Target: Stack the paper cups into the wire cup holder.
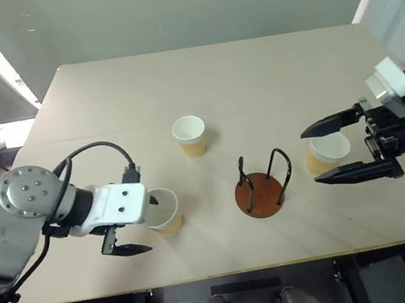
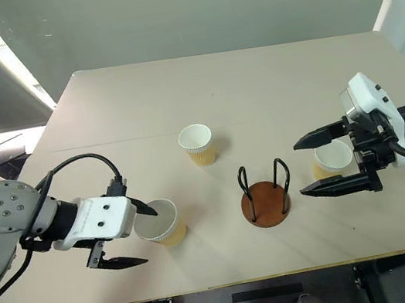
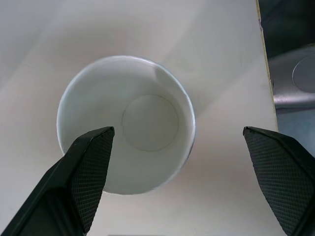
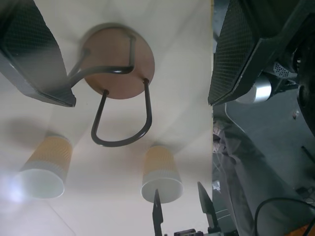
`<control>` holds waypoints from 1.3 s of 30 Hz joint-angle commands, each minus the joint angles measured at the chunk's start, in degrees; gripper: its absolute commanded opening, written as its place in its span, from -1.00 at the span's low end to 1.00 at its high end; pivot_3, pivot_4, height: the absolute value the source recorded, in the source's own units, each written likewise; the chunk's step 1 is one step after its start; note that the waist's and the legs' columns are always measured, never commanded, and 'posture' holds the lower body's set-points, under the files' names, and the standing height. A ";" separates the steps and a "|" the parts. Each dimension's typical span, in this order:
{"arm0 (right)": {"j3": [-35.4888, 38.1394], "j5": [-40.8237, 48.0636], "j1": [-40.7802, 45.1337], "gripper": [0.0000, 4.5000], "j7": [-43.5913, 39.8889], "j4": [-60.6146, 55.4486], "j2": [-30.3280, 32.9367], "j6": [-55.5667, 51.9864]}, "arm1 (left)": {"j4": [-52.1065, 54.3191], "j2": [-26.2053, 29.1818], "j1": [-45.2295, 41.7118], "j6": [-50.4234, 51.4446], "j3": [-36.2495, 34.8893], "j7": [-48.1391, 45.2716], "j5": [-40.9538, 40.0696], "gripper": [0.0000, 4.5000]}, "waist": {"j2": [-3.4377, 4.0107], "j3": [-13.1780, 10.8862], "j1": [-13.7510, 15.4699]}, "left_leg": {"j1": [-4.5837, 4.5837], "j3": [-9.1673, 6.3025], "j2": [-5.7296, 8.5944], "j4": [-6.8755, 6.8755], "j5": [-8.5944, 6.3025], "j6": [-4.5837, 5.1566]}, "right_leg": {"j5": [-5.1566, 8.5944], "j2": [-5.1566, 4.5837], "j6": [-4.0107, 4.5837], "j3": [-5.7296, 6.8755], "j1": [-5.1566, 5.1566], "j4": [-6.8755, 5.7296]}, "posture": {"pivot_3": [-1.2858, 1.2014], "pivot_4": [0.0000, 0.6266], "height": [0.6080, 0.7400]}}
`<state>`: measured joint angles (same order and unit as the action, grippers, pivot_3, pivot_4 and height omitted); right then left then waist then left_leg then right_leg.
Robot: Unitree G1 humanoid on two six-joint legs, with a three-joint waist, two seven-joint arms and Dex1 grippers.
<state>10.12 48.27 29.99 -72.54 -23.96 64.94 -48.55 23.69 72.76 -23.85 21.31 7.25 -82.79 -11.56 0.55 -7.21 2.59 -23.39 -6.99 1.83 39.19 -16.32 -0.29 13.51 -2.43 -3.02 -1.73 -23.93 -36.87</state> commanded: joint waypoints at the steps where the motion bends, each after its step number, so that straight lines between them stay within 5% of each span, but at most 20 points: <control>1: 0.59 0.31 0.87 0.98 0.09 -0.68 0.59 0.67 | 0.44 -1.11 -0.86 -1.42 1.59 0.33 1.92 1.00 | 0.00 0.00 0.01 | 0.00 0.00 -0.01 -0.01 0.00 0.00 | 0.01 0.00 0.01 0.01 0.00 0.00 | 0.03 -0.52 1.00; 4: 0.78 0.28 0.68 0.98 0.48 -0.99 0.04 1.13 | -0.05 -2.21 -1.18 -2.25 3.05 -0.28 2.55 1.00 | 0.00 0.00 -0.01 | 0.00 0.00 -0.01 -0.03 -0.01 -0.02 | 0.01 0.00 0.02 0.01 -0.01 -0.03 | 0.03 -0.52 1.00; 6: 1.06 0.00 0.30 1.00 0.91 -1.31 -1.05 2.49 | -0.75 -3.23 -1.81 -2.16 3.99 -0.58 2.64 0.75 | 0.00 0.00 -0.01 | 0.00 0.00 -0.02 -0.04 0.00 -0.02 | 0.01 0.00 0.02 0.02 -0.02 -0.04 | 0.03 -0.52 1.00; 16: 0.41 -1.54 -1.11 1.00 0.72 -0.67 -2.99 6.55 | -3.49 -6.76 -8.12 -2.28 4.51 -5.04 -1.21 -0.94 | -0.01 0.00 0.05 | 0.01 0.00 -0.02 -0.01 0.01 -0.02 | 0.02 -0.01 0.03 0.02 -0.01 -0.06 | 0.03 -0.52 1.00; 27: 2.84 -4.25 -5.42 1.00 -1.01 1.82 -1.45 10.65 | -12.49 -12.26 -24.26 3.87 6.24 -9.63 -5.85 -0.99 | -0.02 0.01 0.21 | 0.00 0.00 -0.04 -0.01 0.04 -0.03 | 0.01 -0.01 0.02 0.04 -0.01 -0.07 | 0.03 -0.52 1.00; 39: 8.87 -2.07 -11.51 1.00 0.80 -1.40 0.01 8.54 | -30.23 -27.39 -53.21 3.33 16.60 -9.71 -13.99 -0.99 | -0.05 -0.01 0.55 | -0.13 0.07 -0.03 -0.08 0.08 0.05 | -0.05 -0.07 -0.09 0.06 0.02 -0.06 | 0.03 -0.52 1.00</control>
<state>15.60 44.85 18.69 -72.44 -23.38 64.18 -39.59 -5.86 45.77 -74.73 25.64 23.48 -90.45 -23.53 0.51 -7.21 3.15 -23.53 -6.92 1.79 39.11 -16.24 -0.23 13.46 -2.50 -3.11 -1.67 -23.91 -36.90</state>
